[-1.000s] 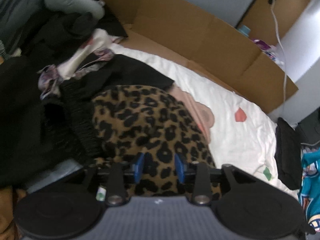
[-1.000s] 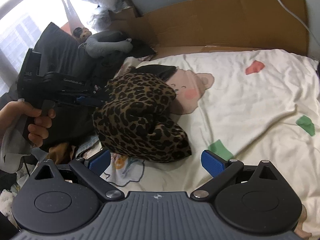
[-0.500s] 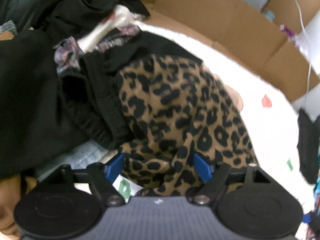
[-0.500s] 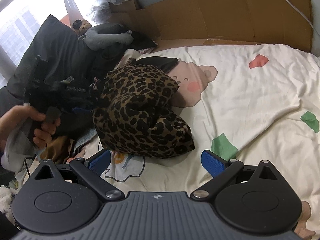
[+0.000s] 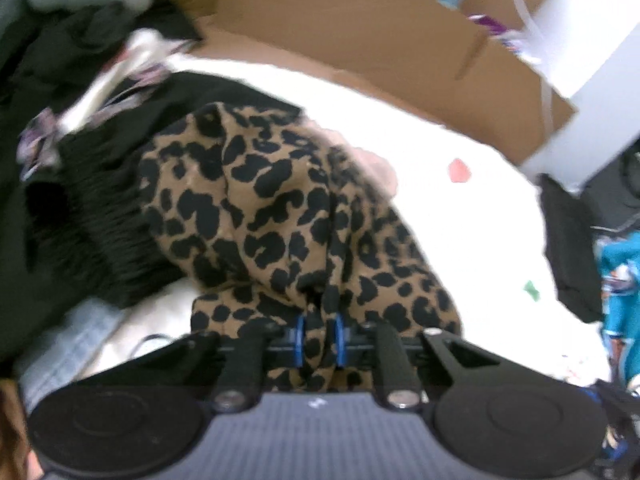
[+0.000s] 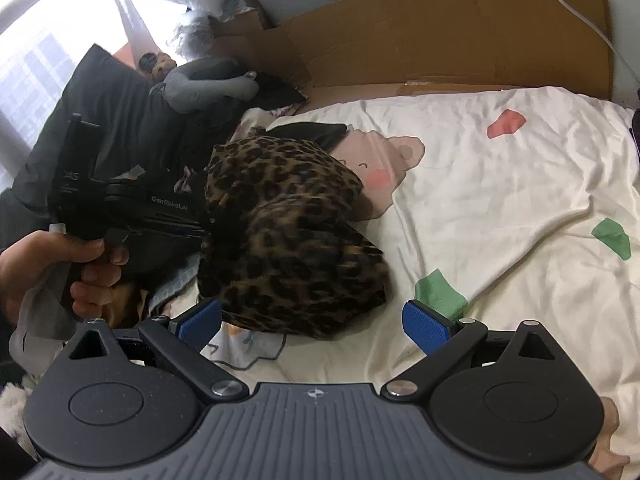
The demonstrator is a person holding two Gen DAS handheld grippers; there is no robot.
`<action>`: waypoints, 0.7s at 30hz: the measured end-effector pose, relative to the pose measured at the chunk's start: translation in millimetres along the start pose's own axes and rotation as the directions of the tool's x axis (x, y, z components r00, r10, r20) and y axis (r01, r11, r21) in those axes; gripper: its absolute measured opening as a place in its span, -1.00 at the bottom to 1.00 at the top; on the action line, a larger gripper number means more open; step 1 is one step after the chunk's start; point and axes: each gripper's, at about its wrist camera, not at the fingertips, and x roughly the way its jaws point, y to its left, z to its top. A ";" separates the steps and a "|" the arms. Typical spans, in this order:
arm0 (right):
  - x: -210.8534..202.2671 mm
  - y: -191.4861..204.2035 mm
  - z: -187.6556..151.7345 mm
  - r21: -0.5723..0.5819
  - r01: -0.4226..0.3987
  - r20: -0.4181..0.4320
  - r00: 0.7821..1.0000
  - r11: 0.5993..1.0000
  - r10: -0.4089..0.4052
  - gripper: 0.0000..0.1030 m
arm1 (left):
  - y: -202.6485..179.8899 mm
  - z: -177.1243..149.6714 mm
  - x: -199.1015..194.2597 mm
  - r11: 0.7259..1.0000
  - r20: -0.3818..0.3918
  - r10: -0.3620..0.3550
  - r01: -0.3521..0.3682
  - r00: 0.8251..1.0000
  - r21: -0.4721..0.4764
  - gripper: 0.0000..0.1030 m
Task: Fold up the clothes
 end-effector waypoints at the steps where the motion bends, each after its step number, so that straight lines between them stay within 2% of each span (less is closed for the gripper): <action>1: -1.4 0.4 0.2 -0.002 -0.003 0.005 1.000 1.000 0.003 0.94 | -7.7 0.5 -1.9 1.000 0.001 -0.020 0.020 1.000 0.012 -0.73; 7: -9.0 -1.8 0.5 -0.005 -0.012 0.025 1.000 1.000 0.013 0.94 | -46.7 1.2 -6.8 0.987 -0.013 -0.139 0.140 0.990 0.079 -0.78; 12: -16.7 -5.9 0.9 0.023 -0.064 0.053 0.997 0.998 0.063 0.94 | -75.4 -4.8 -10.7 0.969 -0.043 -0.214 0.218 0.976 0.113 -0.82; 21: -28.2 -1.8 -2.2 0.008 -0.162 0.081 0.984 0.987 0.161 0.94 | -108.9 -6.0 -17.9 0.933 -0.074 -0.310 0.318 0.948 0.166 -0.85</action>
